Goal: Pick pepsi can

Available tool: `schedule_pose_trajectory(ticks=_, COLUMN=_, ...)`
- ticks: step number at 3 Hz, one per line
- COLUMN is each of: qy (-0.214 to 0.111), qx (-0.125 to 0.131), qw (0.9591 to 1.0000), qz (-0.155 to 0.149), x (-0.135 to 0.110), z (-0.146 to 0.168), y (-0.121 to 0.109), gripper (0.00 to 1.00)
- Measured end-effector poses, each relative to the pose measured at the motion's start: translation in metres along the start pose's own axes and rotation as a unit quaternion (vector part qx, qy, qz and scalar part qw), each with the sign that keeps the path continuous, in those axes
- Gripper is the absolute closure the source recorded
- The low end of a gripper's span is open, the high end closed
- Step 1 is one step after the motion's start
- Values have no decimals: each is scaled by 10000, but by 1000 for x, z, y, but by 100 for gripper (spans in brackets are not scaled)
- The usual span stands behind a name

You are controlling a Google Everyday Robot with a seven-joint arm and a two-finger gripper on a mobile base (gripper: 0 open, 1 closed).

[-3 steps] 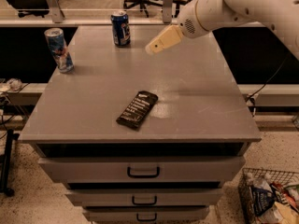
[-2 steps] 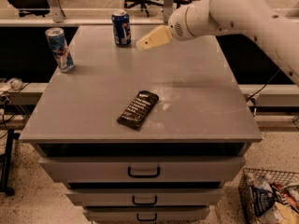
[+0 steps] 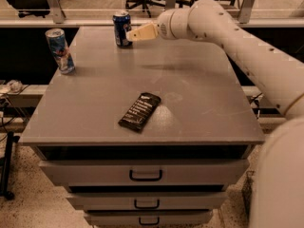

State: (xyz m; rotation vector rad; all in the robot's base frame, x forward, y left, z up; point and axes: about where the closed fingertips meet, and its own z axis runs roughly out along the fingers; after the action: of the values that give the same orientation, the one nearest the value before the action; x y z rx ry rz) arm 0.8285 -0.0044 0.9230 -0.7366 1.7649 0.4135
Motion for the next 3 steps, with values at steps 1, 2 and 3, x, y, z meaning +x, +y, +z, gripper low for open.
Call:
schedule_pose_trajectory(ticks=1, qy=-92, qx=-154, qw=9998, qz=24, x=-5, z=36, y=-4, gripper=0)
schedule_pose_trajectory(ticks=2, qy=-173, qx=-398, qw=9991, qz=35, x=-11, z=67, y=4, gripper=0)
schedule_pose_trajectory(ticks=3, qy=-180, qx=-592, qw=9981, qz=15, x=-16, z=93, y=16, gripper=0)
